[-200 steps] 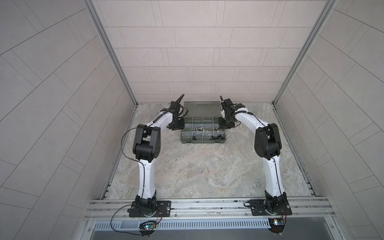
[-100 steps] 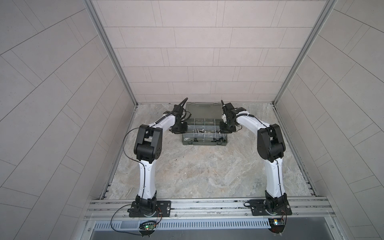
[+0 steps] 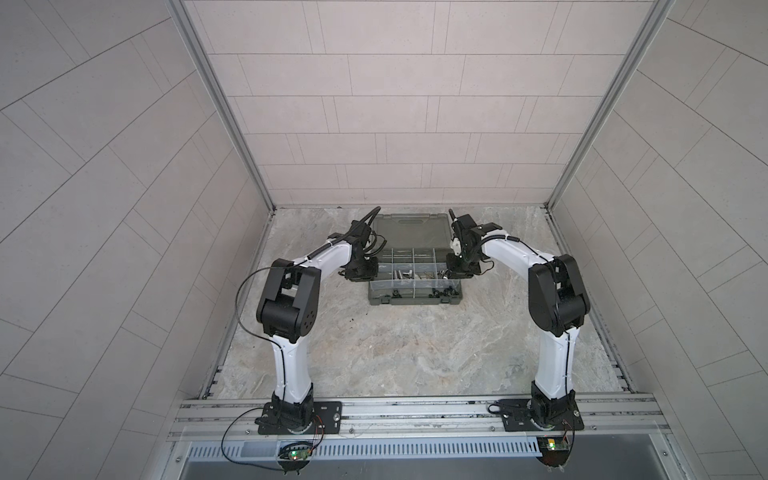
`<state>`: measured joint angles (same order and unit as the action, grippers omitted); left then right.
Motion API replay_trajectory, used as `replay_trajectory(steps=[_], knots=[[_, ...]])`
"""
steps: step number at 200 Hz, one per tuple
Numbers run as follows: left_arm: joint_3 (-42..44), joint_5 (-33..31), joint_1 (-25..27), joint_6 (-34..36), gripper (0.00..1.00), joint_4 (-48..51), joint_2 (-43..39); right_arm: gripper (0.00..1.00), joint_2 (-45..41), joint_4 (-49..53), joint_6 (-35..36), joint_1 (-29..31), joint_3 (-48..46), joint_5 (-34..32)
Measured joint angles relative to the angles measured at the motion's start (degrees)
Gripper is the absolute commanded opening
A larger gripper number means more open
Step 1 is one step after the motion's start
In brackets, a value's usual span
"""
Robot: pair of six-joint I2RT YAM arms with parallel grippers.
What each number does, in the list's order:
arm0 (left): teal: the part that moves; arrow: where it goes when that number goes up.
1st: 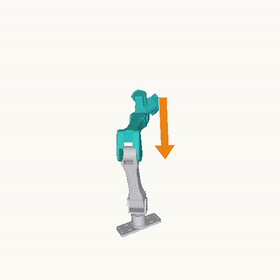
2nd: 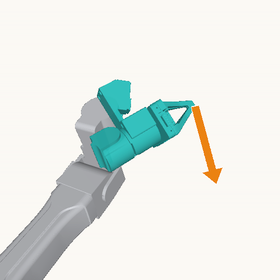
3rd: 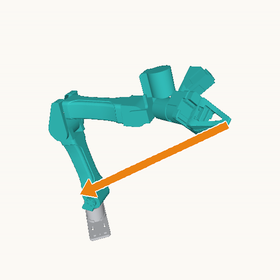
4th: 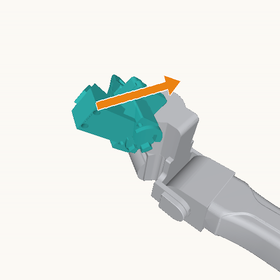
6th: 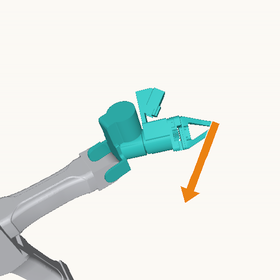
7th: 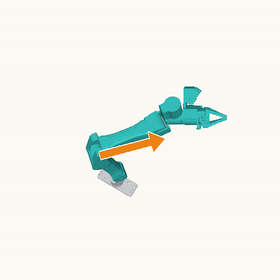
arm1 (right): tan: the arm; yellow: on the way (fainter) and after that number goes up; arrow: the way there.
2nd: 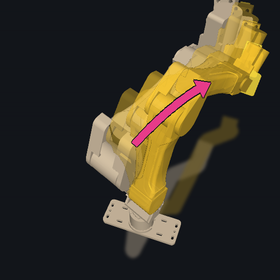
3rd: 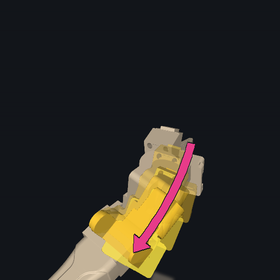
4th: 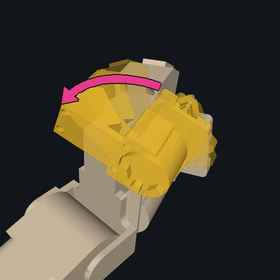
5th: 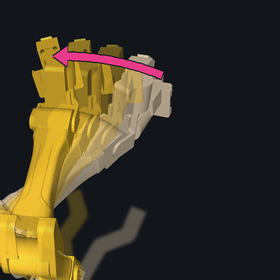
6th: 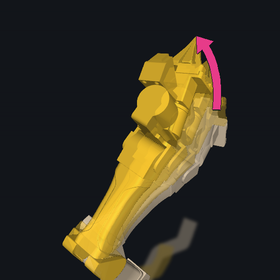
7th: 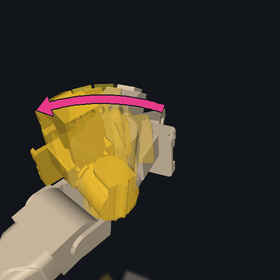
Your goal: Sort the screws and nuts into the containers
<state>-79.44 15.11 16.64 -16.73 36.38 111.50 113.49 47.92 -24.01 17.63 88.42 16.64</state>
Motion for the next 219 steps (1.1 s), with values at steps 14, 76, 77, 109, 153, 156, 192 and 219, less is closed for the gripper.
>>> replay_trajectory(steps=[14, 76, 77, 109, 153, 156, 192, 219], knots=[[0.2, 0.0, 0.0, 0.3, 0.31, 0.2, -1.2, 0.34, -1.8, 0.4, 0.0, 0.0, -0.8, -0.2], [1.9, -2.0, -0.1, 0.3, 1.0, 0.8, -12.3, 0.77, -10.3, 4.2, 2.2, 0.0, -0.5, -2.4], [1.9, -2.2, -0.1, 0.3, 1.0, 0.7, -12.7, 0.77, -10.6, 4.2, 2.2, 0.0, -0.4, -2.6], [4.8, -10.6, -1.4, 3.2, 1.0, -2.3, -22.5, 0.99, -20.2, -1.2, 3.0, 0.2, -3.0, -12.4], [21.6, -19.4, -12.7, 6.0, 1.0, -18.4, -33.9, 0.99, -33.7, -24.9, 9.3, -1.7, -23.4, -31.1], [22.8, -19.6, -13.5, 6.1, 1.0, -19.3, -34.2, 0.99, -33.7, -26.0, 9.6, -2.1, -24.3, -31.7], [32.3, -23.0, -17.0, 9.0, 1.0, -29.0, -33.1, 0.99, -31.9, -39.1, 13.0, -5.0, -35.3, -39.8], [40.0, -23.9, -18.0, 10.4, 1.0, -41.3, -31.2, 0.99, -31.9, -52.3, 14.6, -7.1, -44.9, -41.5]])
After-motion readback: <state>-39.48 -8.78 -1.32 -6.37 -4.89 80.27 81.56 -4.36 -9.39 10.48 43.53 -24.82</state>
